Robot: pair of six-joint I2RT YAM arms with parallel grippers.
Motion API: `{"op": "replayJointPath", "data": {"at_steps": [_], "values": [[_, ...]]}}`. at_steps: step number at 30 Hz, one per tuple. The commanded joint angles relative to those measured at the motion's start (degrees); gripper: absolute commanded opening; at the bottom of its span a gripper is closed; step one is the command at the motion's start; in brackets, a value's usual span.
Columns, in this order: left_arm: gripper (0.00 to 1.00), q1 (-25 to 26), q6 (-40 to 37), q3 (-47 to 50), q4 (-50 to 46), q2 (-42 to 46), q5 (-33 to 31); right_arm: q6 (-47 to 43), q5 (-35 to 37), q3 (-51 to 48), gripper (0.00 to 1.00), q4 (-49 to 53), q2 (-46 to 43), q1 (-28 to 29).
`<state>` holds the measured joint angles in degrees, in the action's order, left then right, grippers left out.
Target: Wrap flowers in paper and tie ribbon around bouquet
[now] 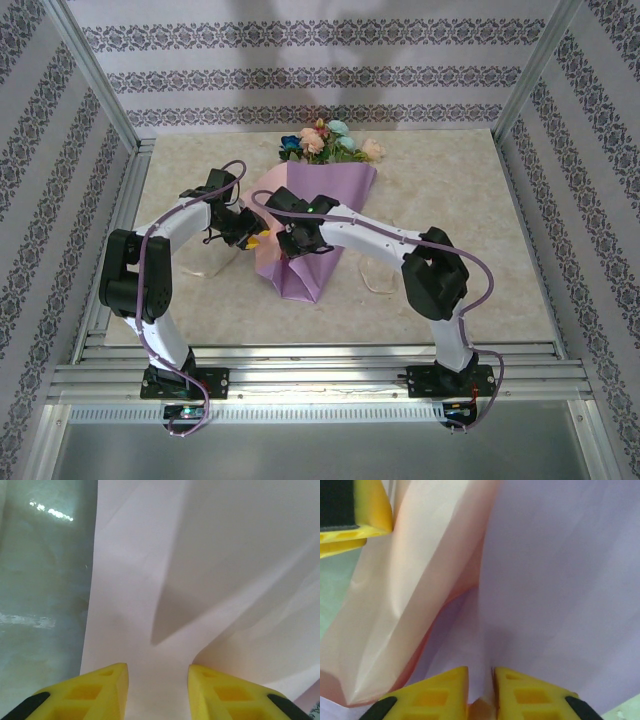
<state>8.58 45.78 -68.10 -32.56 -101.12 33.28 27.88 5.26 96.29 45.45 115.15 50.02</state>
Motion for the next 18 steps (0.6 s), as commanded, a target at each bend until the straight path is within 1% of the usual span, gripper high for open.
{"op": "replayJointPath", "data": {"at_steps": [1,5,11,16,18], "values": [[0.36,0.81,1.16,0.27,2.1,-1.14,1.87,1.36,4.7,-3.28,0.13,1.34,-4.83,0.14],[0.35,2.98,1.66,-1.21,2.84,-2.83,2.79,3.2,4.76,-10.33,0.08,-0.93,-10.9,-0.31],[0.33,7.94,4.08,-4.0,5.21,-6.46,2.93,6.06,2.39,-26.68,0.07,-12.05,-23.07,-1.09],[0.33,11.61,5.11,-8.56,5.14,-10.66,2.15,11.37,-1.36,-39.63,0.06,-22.2,-32.25,-4.88],[0.32,12.77,5.2,-10.32,4.47,-12.01,1.63,12.35,-1.44,-42.21,0.07,-23.44,-34.73,-5.81]]}}
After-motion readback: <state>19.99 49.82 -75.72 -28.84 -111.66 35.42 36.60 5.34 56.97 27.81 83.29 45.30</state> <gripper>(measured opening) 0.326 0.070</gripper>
